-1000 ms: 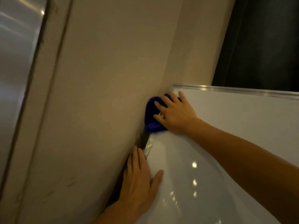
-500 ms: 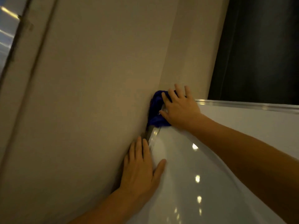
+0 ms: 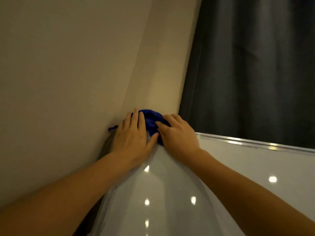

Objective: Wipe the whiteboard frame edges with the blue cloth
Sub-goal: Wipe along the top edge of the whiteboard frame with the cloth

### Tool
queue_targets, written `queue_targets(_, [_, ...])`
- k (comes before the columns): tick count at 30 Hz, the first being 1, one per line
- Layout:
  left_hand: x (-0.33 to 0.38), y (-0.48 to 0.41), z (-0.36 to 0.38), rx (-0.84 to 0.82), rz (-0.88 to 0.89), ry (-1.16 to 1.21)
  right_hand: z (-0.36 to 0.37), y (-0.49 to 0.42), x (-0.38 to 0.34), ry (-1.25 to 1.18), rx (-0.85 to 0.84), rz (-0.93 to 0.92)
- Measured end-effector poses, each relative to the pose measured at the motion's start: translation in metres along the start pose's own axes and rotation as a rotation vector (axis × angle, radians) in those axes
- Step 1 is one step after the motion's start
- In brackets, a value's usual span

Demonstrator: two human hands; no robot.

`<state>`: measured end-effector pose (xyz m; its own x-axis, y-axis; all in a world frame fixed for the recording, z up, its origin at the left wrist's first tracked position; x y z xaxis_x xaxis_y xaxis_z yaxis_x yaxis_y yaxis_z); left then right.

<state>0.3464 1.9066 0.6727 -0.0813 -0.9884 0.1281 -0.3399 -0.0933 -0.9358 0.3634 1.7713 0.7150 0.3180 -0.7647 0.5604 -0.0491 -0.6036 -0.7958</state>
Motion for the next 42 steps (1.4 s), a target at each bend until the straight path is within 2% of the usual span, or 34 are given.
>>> queue_targets(3, [0.025,-0.012,0.006,-0.016,0.095,0.051,-0.011,0.036,0.037,0.025,0.041,0.083])
queue_targets(9, [0.09,-0.007,0.021,-0.048,0.336,0.037,-0.043,0.134,0.147,0.204,-0.159,0.425])
queue_targets(11, [0.108,-0.002,0.023,-0.075,0.364,0.032,-0.05,0.147,0.161,0.182,-0.19,0.528])
queue_targets(13, [0.129,0.001,0.021,-0.074,0.394,0.054,-0.05,0.14,0.157,0.095,-0.147,0.581])
queue_targets(14, [0.139,0.002,0.019,-0.061,0.413,0.067,-0.049,0.13,0.147,0.039,-0.11,0.572])
queue_targets(17, [0.159,0.002,0.015,-0.02,0.413,0.14,-0.042,0.103,0.121,0.041,-0.011,0.356])
queue_targets(18, [0.163,0.001,0.014,-0.009,0.402,0.163,-0.042,0.095,0.123,0.003,-0.024,0.314])
queue_targets(20, [0.167,-0.001,0.012,0.006,0.387,0.171,-0.04,0.082,0.147,-0.122,-0.188,0.383])
queue_targets(24, [0.185,-0.004,0.005,-0.016,0.388,0.151,-0.048,0.083,0.221,-0.265,-0.872,0.847])
queue_targets(26, [0.202,-0.006,-0.004,-0.023,0.393,0.161,-0.063,0.092,0.241,-0.202,-1.012,0.895])
queue_targets(27, [0.209,-0.006,-0.009,-0.013,0.391,0.175,-0.069,0.094,0.245,-0.192,-0.995,0.872])
queue_targets(28, [0.217,-0.008,-0.014,0.003,0.388,0.196,-0.071,0.093,0.245,-0.227,-0.906,0.814])
queue_targets(31, [0.254,-0.009,-0.022,0.05,0.361,0.244,-0.088,0.108,0.231,-0.419,-0.393,0.49])
queue_targets(33, [0.281,-0.011,-0.024,0.071,0.349,0.256,-0.098,0.136,0.229,-0.282,-0.255,0.271])
queue_targets(35, [0.3,-0.013,-0.022,0.06,0.306,0.281,-0.102,0.158,0.253,-0.052,-0.294,0.126])
queue_targets(37, [0.313,-0.013,-0.016,0.031,0.276,0.262,-0.102,0.178,0.298,0.155,-0.472,0.074])
queue_targets(40, [0.331,-0.01,-0.004,-0.039,0.292,0.134,-0.112,0.218,0.363,0.144,-0.664,0.367])
queue_targets(42, [0.34,-0.012,0.001,-0.056,0.278,0.091,-0.11,0.23,0.368,0.193,-0.633,0.382])
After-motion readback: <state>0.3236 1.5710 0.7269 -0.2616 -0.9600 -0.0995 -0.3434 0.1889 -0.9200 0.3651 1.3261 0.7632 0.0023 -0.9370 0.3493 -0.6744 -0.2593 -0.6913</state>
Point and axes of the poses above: each hand's wrist, its own y-axis away from the middle knuckle, its own z-axis out of the palm, x = y × z, the point moved 4 cm from there along -y, towards the middle knuckle, and after that the axes turned 3 degrees about y, right-handed, at the moved point
